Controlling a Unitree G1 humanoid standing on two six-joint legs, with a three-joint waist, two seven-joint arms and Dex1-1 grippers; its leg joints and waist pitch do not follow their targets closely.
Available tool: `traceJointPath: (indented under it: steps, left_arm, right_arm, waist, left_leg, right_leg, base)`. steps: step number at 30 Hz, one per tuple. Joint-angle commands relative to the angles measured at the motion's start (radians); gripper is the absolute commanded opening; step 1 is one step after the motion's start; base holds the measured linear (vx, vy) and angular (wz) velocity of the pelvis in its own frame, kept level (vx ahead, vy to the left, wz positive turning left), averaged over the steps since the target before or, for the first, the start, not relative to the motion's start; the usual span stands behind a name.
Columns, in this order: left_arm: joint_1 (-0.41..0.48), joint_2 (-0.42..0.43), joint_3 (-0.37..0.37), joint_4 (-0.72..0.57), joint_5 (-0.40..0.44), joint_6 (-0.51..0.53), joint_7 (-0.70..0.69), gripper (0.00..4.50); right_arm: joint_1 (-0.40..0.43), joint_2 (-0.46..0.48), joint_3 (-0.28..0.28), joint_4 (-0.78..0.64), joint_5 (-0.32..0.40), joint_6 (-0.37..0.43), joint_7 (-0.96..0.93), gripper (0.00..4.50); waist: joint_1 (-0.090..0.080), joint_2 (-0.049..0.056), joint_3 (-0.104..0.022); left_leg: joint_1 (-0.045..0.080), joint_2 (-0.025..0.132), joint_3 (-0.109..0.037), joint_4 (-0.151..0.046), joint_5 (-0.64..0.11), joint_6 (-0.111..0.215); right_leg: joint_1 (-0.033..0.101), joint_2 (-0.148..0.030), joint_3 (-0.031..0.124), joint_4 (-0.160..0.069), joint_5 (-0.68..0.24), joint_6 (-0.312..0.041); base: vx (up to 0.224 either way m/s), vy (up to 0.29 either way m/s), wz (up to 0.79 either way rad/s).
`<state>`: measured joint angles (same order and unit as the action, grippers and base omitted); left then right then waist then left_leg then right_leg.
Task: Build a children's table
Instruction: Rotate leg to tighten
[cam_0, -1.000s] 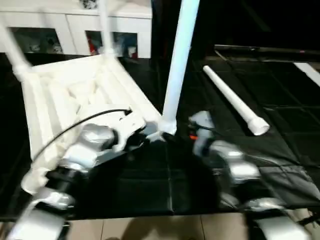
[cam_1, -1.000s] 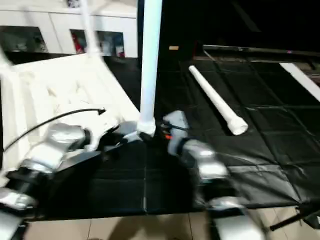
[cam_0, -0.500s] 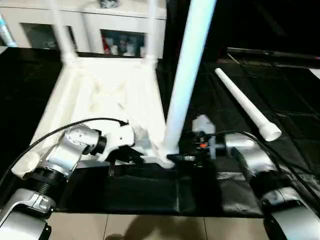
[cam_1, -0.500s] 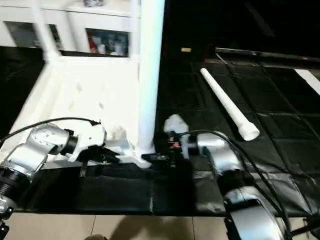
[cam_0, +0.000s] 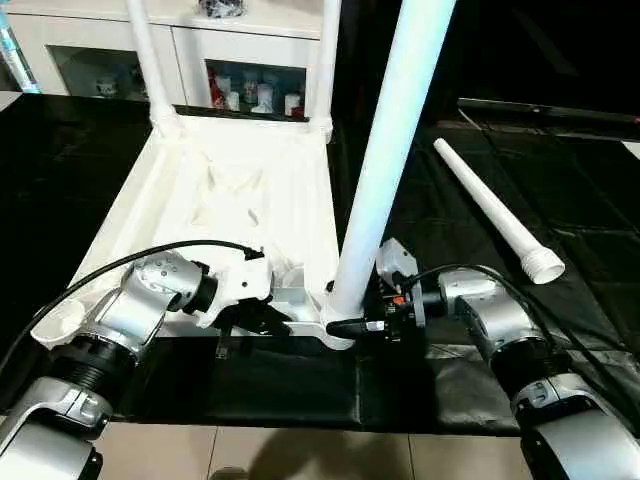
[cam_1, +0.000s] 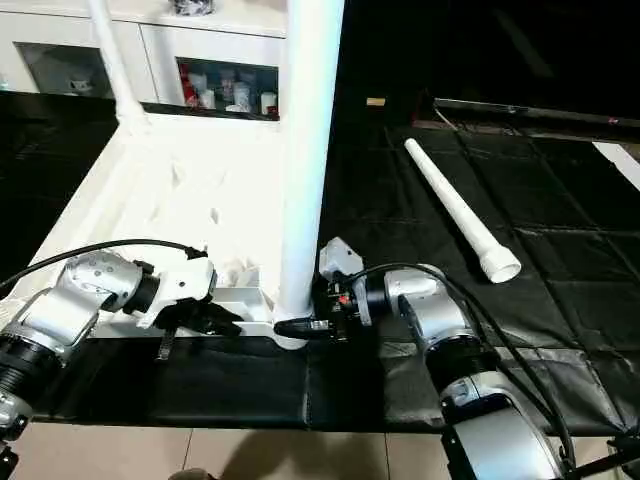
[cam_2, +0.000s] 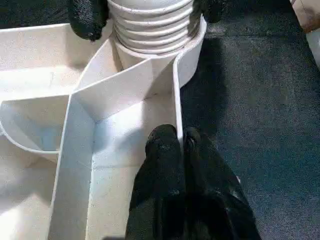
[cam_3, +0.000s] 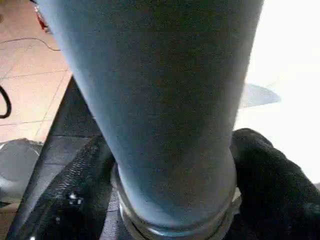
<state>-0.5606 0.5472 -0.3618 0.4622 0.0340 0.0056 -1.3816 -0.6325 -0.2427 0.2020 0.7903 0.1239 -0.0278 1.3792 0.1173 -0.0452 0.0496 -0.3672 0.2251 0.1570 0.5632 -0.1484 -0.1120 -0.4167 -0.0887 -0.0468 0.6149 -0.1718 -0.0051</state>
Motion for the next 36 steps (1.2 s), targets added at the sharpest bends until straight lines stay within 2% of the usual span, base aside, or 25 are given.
traceJointPath:
  steps: [1, 2, 5, 7, 8, 9, 10, 11, 12, 13, 15, 17, 18, 19, 20, 21, 23, 25, 26, 30, 31, 33, 34, 35, 36]
  left_arm:
    - [0.008, -0.007, -0.059, -0.026, 0.01, -0.023, -0.057, 0.0]
    - [0.008, -0.007, -0.058, -0.024, 0.009, -0.019, -0.058, 0.0]
    - [0.009, -0.009, -0.055, -0.022, 0.009, -0.012, -0.057, 0.0]
    - [0.009, -0.015, -0.046, -0.012, 0.016, 0.021, -0.025, 0.0]
    - [0.008, -0.018, -0.043, -0.01, 0.016, 0.033, -0.017, 0.0]
    - [0.006, -0.036, -0.025, -0.009, 0.008, 0.092, 0.021, 0.0]
    - [0.006, -0.036, -0.025, -0.009, 0.008, 0.092, 0.021, 0.0]
    - [0.002, -0.055, -0.006, -0.013, -0.005, 0.134, 0.053, 0.0]
    - [-0.012, -0.105, 0.04, -0.015, -0.026, 0.21, 0.149, 0.0]
    - [-0.012, -0.105, 0.04, -0.015, -0.026, 0.21, 0.149, 0.0]
    - [-0.032, -0.157, 0.083, -0.002, -0.033, 0.267, 0.26, 0.0]
    - [-0.041, -0.178, 0.098, 0.004, -0.028, 0.285, 0.312, 0.0]
    - [-0.053, -0.219, 0.12, 0.017, -0.009, 0.314, 0.411, 0.0]
    - [-0.057, -0.235, 0.127, 0.021, 0.001, 0.324, 0.449, 0.0]
    - [-0.058, -0.24, 0.129, 0.022, 0.005, 0.328, 0.461, 0.0]
    - [-0.065, -0.261, 0.139, 0.03, 0.017, 0.341, 0.514, 0.0]
    - [-0.079, -0.301, 0.164, 0.041, 0.03, 0.374, 0.61, 0.0]
    - [-0.091, -0.336, 0.181, 0.039, 0.038, 0.401, 0.682, 0.0]
    - [-0.093, -0.345, 0.185, 0.034, 0.041, 0.413, 0.701, 0.0]
    - [-0.097, -0.364, 0.165, 0.006, 0.055, 0.437, 0.717, 0.0]
    - [-0.096, -0.365, 0.153, 0.001, 0.063, 0.436, 0.709, 0.0]
    - [-0.092, -0.361, 0.141, -0.004, 0.07, 0.432, 0.691, 0.0]
    - [-0.089, -0.358, 0.14, -0.005, 0.071, 0.434, 0.686, 0.0]
    - [-0.08, -0.347, 0.134, -0.008, 0.074, 0.438, 0.672, 0.0]
    - [-0.074, -0.341, 0.131, -0.01, 0.075, 0.442, 0.67, 0.0]
  right_arm:
    - [-0.005, -0.006, -0.012, 0.0, 0.012, 0.0, 0.011, 3.23]
    - [-0.002, -0.007, -0.011, -0.002, 0.015, 0.002, 0.016, 3.03]
    - [0.001, -0.007, -0.01, -0.004, 0.018, 0.005, 0.02, 2.89]
    - [0.01, 0.003, -0.019, -0.013, 0.036, 0.031, 0.016, 2.81]
    - [0.012, 0.005, -0.021, -0.015, 0.038, 0.034, 0.01, 2.8]
    - [0.014, 0.018, -0.037, -0.014, 0.042, 0.065, -0.043, 2.79]
    - [0.014, 0.018, -0.037, -0.014, 0.042, 0.065, -0.043, 2.79]
    - [0.02, 0.032, -0.049, -0.024, 0.049, 0.077, -0.077, 2.78]
    - [0.03, 0.069, -0.068, -0.032, 0.041, 0.105, -0.19, 2.78]
    - [0.03, 0.069, -0.068, -0.032, 0.041, 0.105, -0.19, 2.78]
    - [0.05, 0.111, -0.075, -0.037, 0.027, 0.09, -0.285, 2.77]
    - [0.056, 0.135, -0.079, -0.027, 0.016, 0.093, -0.347, 2.77]
    - [0.059, 0.193, -0.091, 0.01, 0.001, 0.093, -0.492, 2.77]
    - [0.056, 0.217, -0.098, 0.029, -0.005, 0.097, -0.555, 2.77]
    - [0.055, 0.226, -0.101, 0.036, -0.006, 0.099, -0.578, 2.77]
    - [0.041, 0.259, -0.115, 0.067, -0.011, 0.093, -0.665, 2.77]
    - [0.008, 0.309, -0.148, 0.117, -0.008, 0.107, -0.803, 2.77]
    - [-0.027, 0.339, -0.168, 0.158, -0.012, 0.12, -0.899, 2.77]
    - [-0.035, 0.348, -0.174, 0.166, -0.016, 0.123, -0.925, 2.77]
    - [-0.05, 0.368, -0.19, 0.174, -0.018, 0.1, -0.941, 2.77]
    - [-0.05, 0.371, -0.195, 0.173, -0.015, 0.094, -0.938, 3.33]
    - [-0.047, 0.372, -0.202, 0.169, -0.007, 0.086, -0.925, 3.47]
    - [-0.047, 0.372, -0.205, 0.17, -0.004, 0.082, -0.924, 3.53]
    - [-0.046, 0.368, -0.217, 0.171, 0.008, 0.073, -0.918, 3.65]
    - [-0.05, 0.367, -0.229, 0.178, 0.015, 0.064, -0.919, 3.77]
  waist:
    - [-0.005, 0.01, -0.068]
    - [-0.005, 0.01, -0.068]
    - [-0.005, 0.01, -0.068]
    - [-0.005, 0.012, -0.068]
    - [-0.005, 0.011, -0.068]
    - [-0.005, 0.008, -0.066]
    - [-0.005, 0.008, -0.066]
    - [-0.007, 0.009, -0.064]
    - [-0.011, 0.007, -0.06]
    - [-0.01, 0.006, -0.059]
    - [-0.016, 0.004, -0.058]
    - [-0.026, 0.001, -0.058]
    - [-0.032, 0.002, -0.058]
    - [-0.034, 0.005, -0.058]
    - [-0.038, 0.002, -0.057]
    - [-0.041, 0.006, -0.059]
    - [-0.049, 0.009, -0.058]
    - [-0.055, 0.008, -0.06]
    - [-0.059, 0.007, -0.06]
    - [-0.055, 0.008, -0.067]
    - [-0.054, 0.008, -0.068]
    - [-0.052, 0.009, -0.07]
    - [-0.052, 0.01, -0.07]
    - [-0.053, 0.016, -0.069]
    - [-0.054, 0.015, -0.069]
  left_leg:
    - [0.01, -0.001, 0.023, -0.059, -0.271, 0.019]
    - [0.009, -0.001, 0.023, -0.059, -0.268, 0.018]
    - [0.01, -0.001, 0.023, -0.059, -0.265, 0.019]
    - [0.011, -0.001, 0.024, -0.058, -0.265, 0.019]
    - [0.011, -0.001, 0.024, -0.058, -0.265, 0.02]
    - [0.01, -0.001, 0.024, -0.059, -0.267, 0.016]
    - [0.01, -0.001, 0.024, -0.059, -0.267, 0.016]
    - [0.009, -0.001, 0.024, -0.061, -0.285, 0.011]
    - [0.01, -0.003, 0.023, -0.063, -0.308, 0.001]
    - [0.012, -0.004, 0.021, -0.064, -0.325, -0.003]
    - [0.014, -0.006, 0.015, -0.066, -0.36, -0.019]
    - [0.008, -0.008, 0.014, -0.068, -0.359, -0.021]
    - [0.005, -0.01, 0.013, -0.068, -0.357, -0.022]
    - [0.006, -0.01, 0.012, -0.068, -0.358, -0.025]
    - [0.007, -0.013, 0.012, -0.068, -0.364, -0.026]
    - [0.006, -0.013, 0.01, -0.067, -0.363, -0.025]
    - [0.009, -0.013, 0.011, -0.067, -0.378, -0.025]
    - [0.01, -0.014, 0.011, -0.066, -0.383, -0.027]
    - [0.008, -0.015, 0.011, -0.066, -0.378, -0.024]
    - [0.008, -0.014, 0.017, -0.063, -0.331, 0.004]
    - [0.006, -0.014, 0.018, -0.062, -0.317, 0.009]
    - [0.003, -0.014, 0.02, -0.06, -0.264, 0.023]
    - [0.001, -0.015, 0.02, -0.06, -0.257, 0.025]
    - [0.0, -0.014, 0.02, -0.062, -0.258, 0.022]
    - [0.001, -0.014, 0.02, -0.062, -0.265, 0.019]
  right_leg:
    - [0.053, -0.029, 0.024, -0.061, -0.183, -0.215]
    - [0.053, -0.029, 0.024, -0.06, -0.178, -0.217]
    - [0.053, -0.028, 0.023, -0.059, -0.17, -0.22]
    - [0.054, -0.027, 0.024, -0.059, -0.165, -0.222]
    - [0.053, -0.027, 0.024, -0.059, -0.164, -0.224]
    - [0.053, -0.028, 0.024, -0.059, -0.178, -0.223]
    - [0.053, -0.028, 0.024, -0.059, -0.178, -0.223]
    - [0.052, -0.029, 0.025, -0.062, -0.21, -0.217]
    - [0.049, -0.029, 0.025, -0.065, -0.254, -0.207]
    - [0.049, -0.031, 0.025, -0.07, -0.287, -0.198]
    - [0.045, -0.036, 0.024, -0.084, -0.407, -0.149]
    - [0.047, -0.034, 0.023, -0.084, -0.418, -0.137]
    - [0.047, -0.033, 0.022, -0.086, -0.434, -0.125]
    - [0.044, -0.034, 0.021, -0.087, -0.444, -0.121]
    - [0.043, -0.035, 0.019, -0.095, -0.481, -0.106]
    - [0.044, -0.036, 0.019, -0.095, -0.493, -0.098]
    - [0.038, -0.034, 0.019, -0.098, -0.488, -0.101]
    - [0.039, -0.032, 0.019, -0.095, -0.469, -0.108]
    - [0.039, -0.028, 0.02, -0.093, -0.435, -0.114]
    - [0.043, -0.025, 0.024, -0.083, -0.289, -0.149]
    - [0.046, -0.025, 0.024, -0.082, -0.266, -0.155]
    - [0.052, -0.024, 0.024, -0.074, -0.192, -0.172]
    - [0.053, -0.024, 0.023, -0.074, -0.184, -0.175]
    - [0.054, -0.024, 0.022, -0.076, -0.192, -0.174]
    - [0.054, -0.026, 0.022, -0.077, -0.204, -0.175]
  base:
    - [0.0, 0.0, 0.0]
    - [0.0, 0.0, 0.0]
    - [0.0, 0.0, 0.0]
    - [0.0, 0.0, 0.0]
    - [0.0, 0.0, 0.0]
    - [0.0, 0.0, 0.0]
    - [0.0, 0.0, 0.0]
    - [0.0, 0.0, 0.0]
    - [0.0, 0.0, 0.0]
    - [0.0, 0.0, 0.0]
    - [0.0, 0.0, 0.0]
    - [0.0, 0.0, 0.0]
    - [0.0, 0.0, 0.0]
    - [0.0, 0.0, 0.0]
    - [0.0, 0.0, 0.0]
    - [0.0, 0.0, 0.0]
    - [0.0, 0.0, 0.0]
    - [0.0, 0.0, 0.0]
    - [0.0, 0.0, 0.0]
    - [0.0, 0.0, 0.0]
    - [0.0, 0.0, 0.0]
    - [0.0, 0.0, 0.0]
    - [0.0, 0.0, 0.0]
    - [0.0, 0.0, 0.0]
    - [0.0, 0.0, 0.0]
